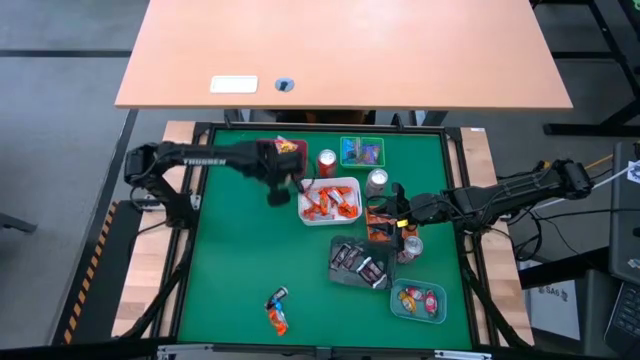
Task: Sort candy
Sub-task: Put the yellow candy into the red bin, then put the brown chocolate bar into the black bin
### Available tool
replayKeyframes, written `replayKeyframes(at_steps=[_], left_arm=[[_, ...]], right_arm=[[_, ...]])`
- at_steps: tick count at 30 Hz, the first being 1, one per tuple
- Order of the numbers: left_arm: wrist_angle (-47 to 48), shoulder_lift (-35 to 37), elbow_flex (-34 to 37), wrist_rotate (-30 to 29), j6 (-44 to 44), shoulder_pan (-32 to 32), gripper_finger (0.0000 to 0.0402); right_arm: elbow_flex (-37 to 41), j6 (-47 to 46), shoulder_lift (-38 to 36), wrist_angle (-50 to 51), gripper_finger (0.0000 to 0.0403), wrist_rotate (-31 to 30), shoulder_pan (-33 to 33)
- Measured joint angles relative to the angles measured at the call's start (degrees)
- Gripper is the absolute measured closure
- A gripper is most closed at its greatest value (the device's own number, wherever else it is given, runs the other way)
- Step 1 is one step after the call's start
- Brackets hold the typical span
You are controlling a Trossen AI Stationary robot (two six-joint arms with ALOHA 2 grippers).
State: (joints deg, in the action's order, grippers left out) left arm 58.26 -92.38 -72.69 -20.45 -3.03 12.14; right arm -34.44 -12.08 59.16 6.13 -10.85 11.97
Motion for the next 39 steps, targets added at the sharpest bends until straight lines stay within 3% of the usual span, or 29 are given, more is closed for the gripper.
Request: replayKeyframes(at_steps=[7, 10, 21, 24, 28, 30, 35, 39], left_arm=[[-3.0, -0.9, 0.0, 0.7, 1.2, 10.5, 0.0399], [-4.3, -1.0, 0.0, 1.6, 1.3, 12.8, 0.0380], [-5.7, -1.1, 0.0, 2.1, 0.3, 14.8, 0.0279], [-5.4, -1.1, 0.0, 8.0, -0.7, 14.2, 0.0272], [-4.3, -1.1, 0.0, 23.9, -6.8, 12.0, 0.0271], [-3.5, -1.1, 0.0, 28.4, -10.2, 9.4, 0.0271], [-0.5, -1.1, 0.0, 29.9, -16.4, -0.1, 0.0271], [-0.5, -1.1, 0.0, 27.6, -22.0, -8.8, 0.0271]], right_arm=[[0.0, 0.0, 0.0, 0.0, 0.0224, 0.0, 0.0], [0.0, 0.0, 0.0, 0.0, 0.0224, 0.0, 0.0], [0.0, 0.0, 0.0, 0.0, 0.0224, 0.0, 0.0], [0.0, 0.0, 0.0, 0.0, 0.0224, 0.0, 0.0], [0.0, 0.0, 0.0, 0.0, 0.0224, 0.0, 0.0], [0.0, 0.0, 0.0, 0.0, 0.0224, 0.0, 0.0], [0.0, 0.0, 0.0, 0.0, 0.0224, 0.0, 0.0], [0.0, 0.0, 0.0, 0.0, 0.0224, 0.0, 0.0]])
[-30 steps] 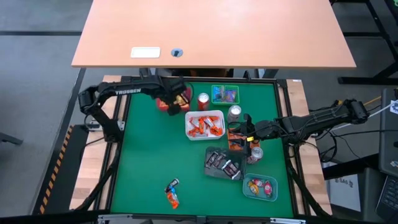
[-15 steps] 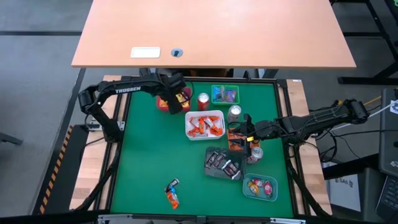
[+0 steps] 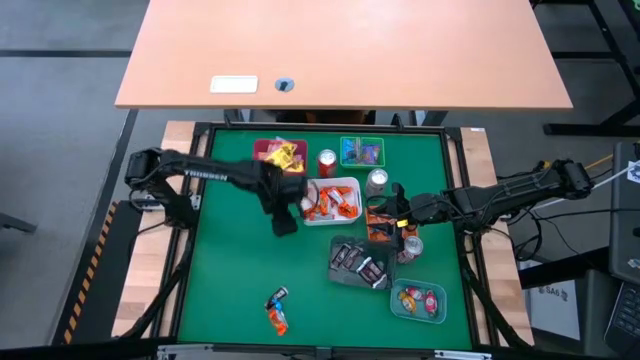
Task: Sort candy
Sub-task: Put the brown chocolate bar into the black bin
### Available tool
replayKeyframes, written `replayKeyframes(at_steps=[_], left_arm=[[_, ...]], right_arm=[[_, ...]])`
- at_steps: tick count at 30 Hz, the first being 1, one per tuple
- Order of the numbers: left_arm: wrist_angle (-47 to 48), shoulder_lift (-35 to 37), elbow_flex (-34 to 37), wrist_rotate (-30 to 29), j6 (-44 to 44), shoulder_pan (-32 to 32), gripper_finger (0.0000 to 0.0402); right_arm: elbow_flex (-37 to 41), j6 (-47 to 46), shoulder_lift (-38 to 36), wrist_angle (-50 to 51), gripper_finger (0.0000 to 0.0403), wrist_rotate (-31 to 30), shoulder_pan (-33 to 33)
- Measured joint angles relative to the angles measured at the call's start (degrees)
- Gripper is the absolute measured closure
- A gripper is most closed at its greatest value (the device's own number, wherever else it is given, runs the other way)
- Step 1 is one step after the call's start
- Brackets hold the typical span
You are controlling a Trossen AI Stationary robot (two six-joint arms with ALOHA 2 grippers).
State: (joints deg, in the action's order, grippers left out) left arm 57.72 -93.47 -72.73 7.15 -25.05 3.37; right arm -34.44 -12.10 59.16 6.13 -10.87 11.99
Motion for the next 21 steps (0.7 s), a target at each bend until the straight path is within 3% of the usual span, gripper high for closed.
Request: replayKeyframes(at_steps=[10, 21], left_arm=[[-1.8, 0.0, 0.0, -1.7, -14.9, -17.8, 0.0271], [-10.8, -3.7, 0.0, -1.8, -27.5, -27.2, 0.0270]], right_arm=[[0.0, 0.0, 0.0, 0.0, 0.0224, 0.0, 0.0], [0.0, 0.0, 0.0, 0.0, 0.0224, 0.0, 0.0]])
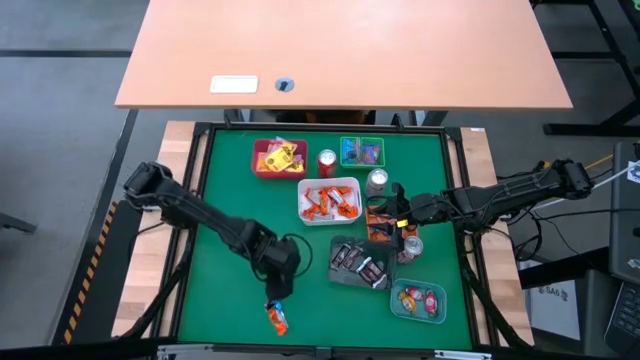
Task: Sort candy
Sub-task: Put the brown chocolate bar into the black bin
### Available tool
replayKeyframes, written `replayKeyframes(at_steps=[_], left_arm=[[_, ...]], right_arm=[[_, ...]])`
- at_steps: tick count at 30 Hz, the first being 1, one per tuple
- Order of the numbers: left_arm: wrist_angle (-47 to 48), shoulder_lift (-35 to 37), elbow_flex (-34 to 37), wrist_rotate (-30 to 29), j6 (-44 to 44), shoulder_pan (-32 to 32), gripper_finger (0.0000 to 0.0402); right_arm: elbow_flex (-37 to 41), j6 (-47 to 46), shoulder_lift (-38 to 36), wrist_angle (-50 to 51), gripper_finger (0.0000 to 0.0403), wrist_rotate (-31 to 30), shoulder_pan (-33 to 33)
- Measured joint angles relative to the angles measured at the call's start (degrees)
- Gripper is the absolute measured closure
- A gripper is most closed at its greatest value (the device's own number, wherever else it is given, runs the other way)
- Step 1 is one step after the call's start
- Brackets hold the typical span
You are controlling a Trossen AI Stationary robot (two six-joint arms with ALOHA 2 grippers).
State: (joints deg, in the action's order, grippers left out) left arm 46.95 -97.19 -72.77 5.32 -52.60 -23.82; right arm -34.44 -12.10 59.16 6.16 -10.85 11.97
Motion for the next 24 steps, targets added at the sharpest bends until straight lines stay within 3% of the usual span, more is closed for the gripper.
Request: replayKeyframes(at_steps=[12, 24], left_arm=[[-7.1, -8.5, 0.0, 2.7, -5.4, -3.5, 0.0201], [-10.2, -14.5, 0.0, 1.1, -7.3, -4.8, 0.0199]], right_arm=[[0.0, 0.0, 0.0, 0.4, 0.0224, 2.5, 0.0], [0.0, 0.0, 0.0, 0.3, 0.0224, 2.5, 0.0]])
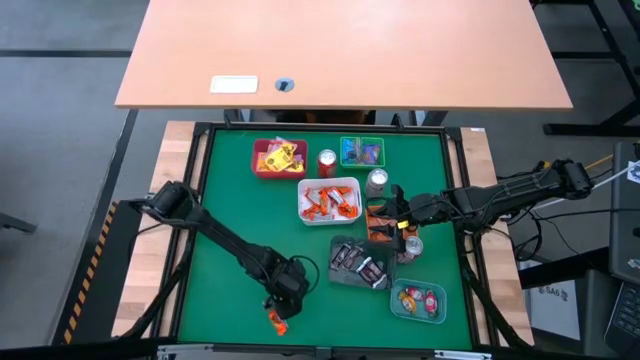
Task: Sort candy
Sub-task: Put the brown chocolate bar into the black bin
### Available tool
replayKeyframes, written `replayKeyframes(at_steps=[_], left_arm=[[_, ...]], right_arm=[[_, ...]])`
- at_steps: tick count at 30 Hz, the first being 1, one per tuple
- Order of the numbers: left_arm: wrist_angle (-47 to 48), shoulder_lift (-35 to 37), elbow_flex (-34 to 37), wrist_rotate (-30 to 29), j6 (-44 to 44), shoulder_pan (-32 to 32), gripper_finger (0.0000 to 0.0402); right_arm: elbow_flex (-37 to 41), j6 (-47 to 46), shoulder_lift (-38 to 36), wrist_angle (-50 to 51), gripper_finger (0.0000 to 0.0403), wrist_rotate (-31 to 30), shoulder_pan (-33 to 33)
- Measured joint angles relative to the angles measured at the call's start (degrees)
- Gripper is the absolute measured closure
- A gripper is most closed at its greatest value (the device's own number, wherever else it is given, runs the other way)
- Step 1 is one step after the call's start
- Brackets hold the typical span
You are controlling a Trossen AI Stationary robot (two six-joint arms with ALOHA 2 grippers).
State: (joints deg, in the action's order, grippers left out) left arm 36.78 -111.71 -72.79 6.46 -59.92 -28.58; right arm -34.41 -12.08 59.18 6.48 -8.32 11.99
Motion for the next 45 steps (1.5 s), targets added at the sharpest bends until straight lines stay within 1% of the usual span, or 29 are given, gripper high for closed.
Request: replayKeyframes(at_steps=[4, 7, 11, 19, 25, 28, 41, 45], left_arm=[[-1.0, -1.6, -0.2, -1.2, -0.2, -0.8, 0.0200], [-0.9, -2.0, -0.2, -3.9, -1.1, -1.8, 0.0202], [0.4, -2.1, -0.2, -8.7, -1.1, -3.3, 0.0217], [1.9, -2.2, -0.2, -15.3, -1.1, -6.2, 0.0268], [2.1, -2.2, -0.1, -16.5, -1.2, -6.5, 0.0317], [2.0, -2.3, -0.1, -17.0, -1.2, -6.5, 0.0330], [1.1, -2.2, -0.6, -19.6, -1.8, -6.4, 0.0336], [1.1, -2.6, -1.7, -22.1, -2.6, -6.3, 0.0337]], right_arm=[[0.0, 0.0, 0.0, 0.0, 0.0224, 0.0, 0.0], [0.0, 0.0, 0.0, 0.0, 0.0224, 0.0, 0.0], [0.0, 0.0, 0.0, 0.0, 0.0224, 0.0, 0.0], [0.0, 0.7, 0.0, 0.0, 0.0224, 0.0, 0.0], [0.0, 0.8, 0.0, 0.0, 0.0224, 0.0, 0.0], [0.0, 0.8, 0.0, 0.0, 0.0224, 0.0, 0.0], [0.0, 0.8, 0.0, 0.0, 0.0224, 0.0, 0.0], [0.0, 0.8, 0.0, 0.0, 0.0224, 0.0, 0.0]])
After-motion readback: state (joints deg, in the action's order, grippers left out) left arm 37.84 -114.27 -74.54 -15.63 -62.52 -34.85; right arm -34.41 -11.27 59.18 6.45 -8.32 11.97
